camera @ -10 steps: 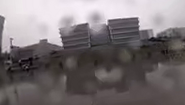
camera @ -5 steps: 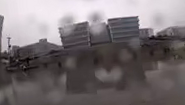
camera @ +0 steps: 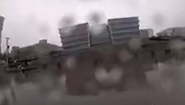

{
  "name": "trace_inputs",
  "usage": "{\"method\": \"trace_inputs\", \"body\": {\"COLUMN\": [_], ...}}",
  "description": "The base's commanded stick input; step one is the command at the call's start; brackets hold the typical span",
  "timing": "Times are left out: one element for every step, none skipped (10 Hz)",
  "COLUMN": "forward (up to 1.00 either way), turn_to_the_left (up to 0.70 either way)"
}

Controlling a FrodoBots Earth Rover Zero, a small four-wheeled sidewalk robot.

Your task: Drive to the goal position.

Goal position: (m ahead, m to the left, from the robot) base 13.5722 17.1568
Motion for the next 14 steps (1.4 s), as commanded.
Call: {"method": "trace_inputs", "body": {"forward": [0.7,0.7,0.7,0.7,0.7,0.7,0.7,0.69,0.69,0.69,0.69,0.69,0.69,0.69], "turn_to_the_left": [0.0,0.0,0.0,0.0,0.0,0.0,0.05,0.01,0.0,0.04,0.13,0.14,0.14,0.14]}}
